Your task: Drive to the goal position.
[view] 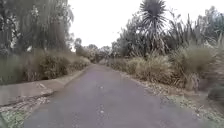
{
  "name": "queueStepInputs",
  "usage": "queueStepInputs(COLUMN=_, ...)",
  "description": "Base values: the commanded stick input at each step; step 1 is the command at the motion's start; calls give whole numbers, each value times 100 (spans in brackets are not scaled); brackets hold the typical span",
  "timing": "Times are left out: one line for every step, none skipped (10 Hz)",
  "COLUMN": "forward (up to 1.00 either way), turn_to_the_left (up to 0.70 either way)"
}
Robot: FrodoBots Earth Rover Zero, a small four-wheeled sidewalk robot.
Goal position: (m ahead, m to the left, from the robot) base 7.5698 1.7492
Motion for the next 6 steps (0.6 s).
queueStepInputs(forward=85, turn_to_the_left=0)
queueStepInputs(forward=85, turn_to_the_left=0)
queueStepInputs(forward=85, turn_to_the_left=0)
queueStepInputs(forward=85, turn_to_the_left=0)
queueStepInputs(forward=85, turn_to_the_left=0)
queueStepInputs(forward=85, turn_to_the_left=0)
